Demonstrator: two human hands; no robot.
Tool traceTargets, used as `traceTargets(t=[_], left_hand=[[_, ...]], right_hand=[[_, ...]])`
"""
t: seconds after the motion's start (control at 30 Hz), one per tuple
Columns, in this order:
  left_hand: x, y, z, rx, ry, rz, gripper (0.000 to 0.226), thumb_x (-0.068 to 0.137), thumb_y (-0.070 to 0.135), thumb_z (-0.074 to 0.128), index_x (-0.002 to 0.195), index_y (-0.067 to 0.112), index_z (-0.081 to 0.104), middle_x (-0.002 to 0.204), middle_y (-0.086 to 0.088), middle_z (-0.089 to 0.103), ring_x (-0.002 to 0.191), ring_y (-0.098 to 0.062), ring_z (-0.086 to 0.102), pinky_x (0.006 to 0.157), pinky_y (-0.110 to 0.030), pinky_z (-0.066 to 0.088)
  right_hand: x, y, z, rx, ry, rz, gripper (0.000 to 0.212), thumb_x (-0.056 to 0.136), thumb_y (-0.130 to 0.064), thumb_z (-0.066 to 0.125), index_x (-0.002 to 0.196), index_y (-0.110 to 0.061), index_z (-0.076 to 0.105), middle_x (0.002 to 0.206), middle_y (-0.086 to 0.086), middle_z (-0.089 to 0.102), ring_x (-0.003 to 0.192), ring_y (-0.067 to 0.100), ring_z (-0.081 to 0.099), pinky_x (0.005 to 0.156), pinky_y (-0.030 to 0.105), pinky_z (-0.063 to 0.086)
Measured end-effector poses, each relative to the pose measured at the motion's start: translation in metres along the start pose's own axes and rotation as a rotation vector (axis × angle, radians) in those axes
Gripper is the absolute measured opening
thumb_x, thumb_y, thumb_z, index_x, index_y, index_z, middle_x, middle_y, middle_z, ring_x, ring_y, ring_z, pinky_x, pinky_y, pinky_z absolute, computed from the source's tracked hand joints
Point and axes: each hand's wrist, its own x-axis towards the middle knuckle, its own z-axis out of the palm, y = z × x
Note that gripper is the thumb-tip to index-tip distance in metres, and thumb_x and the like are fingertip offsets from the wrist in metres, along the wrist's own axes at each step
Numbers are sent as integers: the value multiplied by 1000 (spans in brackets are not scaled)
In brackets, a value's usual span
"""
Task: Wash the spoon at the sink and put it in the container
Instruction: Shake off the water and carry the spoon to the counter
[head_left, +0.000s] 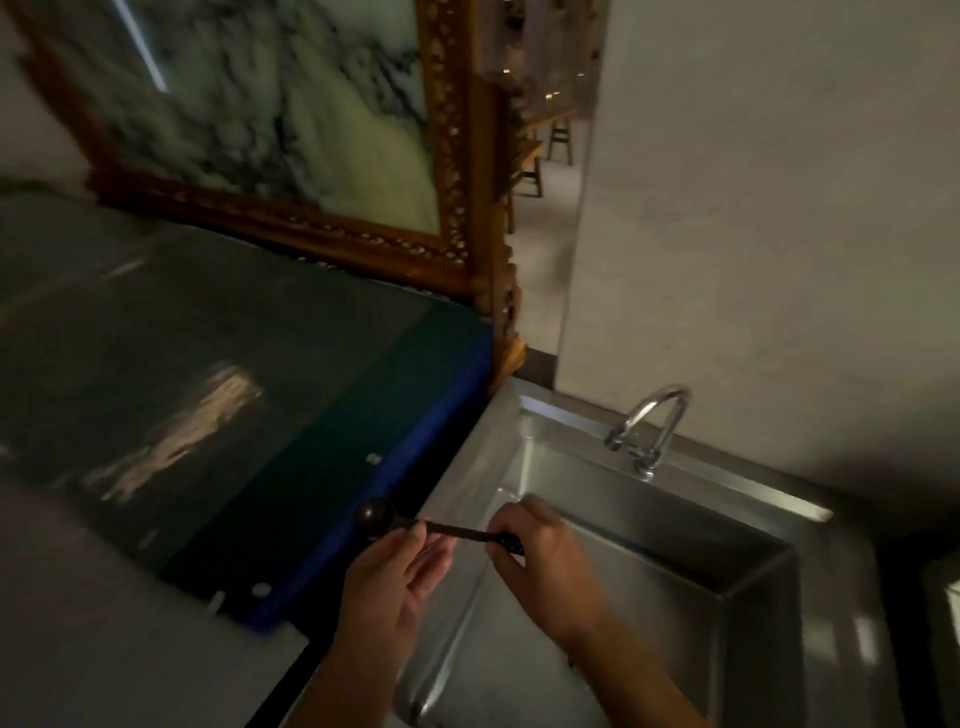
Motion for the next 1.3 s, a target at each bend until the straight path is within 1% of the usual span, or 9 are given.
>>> traceTargets(t=[0.17, 0.3, 0.43, 0.57, 0.67, 0.73, 0.93, 1.1, 1.3], left_hand=[[-18, 34, -62, -162, 74, 64, 15, 95, 2, 53, 95, -2, 67, 82, -18, 74, 86, -29, 71, 68, -32, 63], [-36, 56, -113, -205, 117, 135, 16, 95, 4, 52, 93, 2, 68, 71, -12, 77, 68, -19, 76, 63, -27, 63], [-61, 78, -176, -308, 140, 194, 15, 95, 2, 52, 96, -2, 66, 73, -15, 76, 64, -20, 75, 62, -26, 63], [-89, 96, -244, -352, 165, 247, 18, 94, 0, 52, 84, -1, 67, 72, -15, 75, 60, -19, 74, 56, -26, 62], [-112, 106, -296, -359, 191, 267, 15, 93, 1, 55, 88, -1, 68, 74, -16, 75, 63, -21, 75, 55, -26, 62], [-129, 113, -335, -390, 212, 292, 13, 92, 0, 55, 88, -2, 68, 73, -15, 76, 64, -23, 75, 55, -26, 61], [-174, 124, -427, -469, 297, 350, 13, 91, -2, 56, 87, -1, 68, 74, -13, 77, 67, -26, 76, 54, -27, 61], [-207, 131, -497, -529, 397, 396, 9, 90, 0, 57, 92, 1, 67, 75, -13, 78, 68, -26, 77, 54, -27, 60], [-237, 134, -561, -578, 517, 425, 10, 92, 4, 57, 95, 1, 66, 79, -12, 78, 72, -24, 77, 54, -28, 61]], right_hand=[[14, -50, 44, 25, -88, -111, 7, 85, -23, 64, 92, -24, 63, 94, -6, 56, 80, 7, 60, 75, 30, 53], [15, -95, 79, 42, -140, -201, 12, 85, -21, 64, 96, -25, 62, 96, -6, 55, 80, 6, 58, 75, 26, 51], [4, -150, 123, 52, -198, -261, 10, 85, -23, 65, 92, -27, 61, 94, -9, 54, 79, 3, 56, 73, 20, 49], [-17, -203, 165, 51, -227, -319, 10, 84, -24, 67, 91, -27, 62, 91, -11, 55, 78, 1, 55, 70, 10, 42], [-35, -241, 195, 73, -257, -367, 9, 83, -22, 67, 90, -24, 62, 91, -7, 57, 80, 7, 57, 73, 25, 50], [-50, -271, 219, 58, -284, -409, 8, 82, -23, 66, 89, -23, 61, 90, -5, 57, 80, 9, 56, 74, 29, 50], [-88, -344, 281, 85, -377, -496, 6, 82, -21, 64, 86, -21, 60, 86, -5, 55, 74, 8, 54, 69, 26, 48], [-118, -398, 330, 102, -456, -588, 7, 81, -25, 63, 84, -27, 58, 85, -11, 52, 74, 3, 53, 67, 19, 47], [-143, -450, 382, 33, -539, -731, 7, 83, -33, 56, 85, -28, 53, 86, -11, 49, 73, 6, 52, 65, 22, 48]])
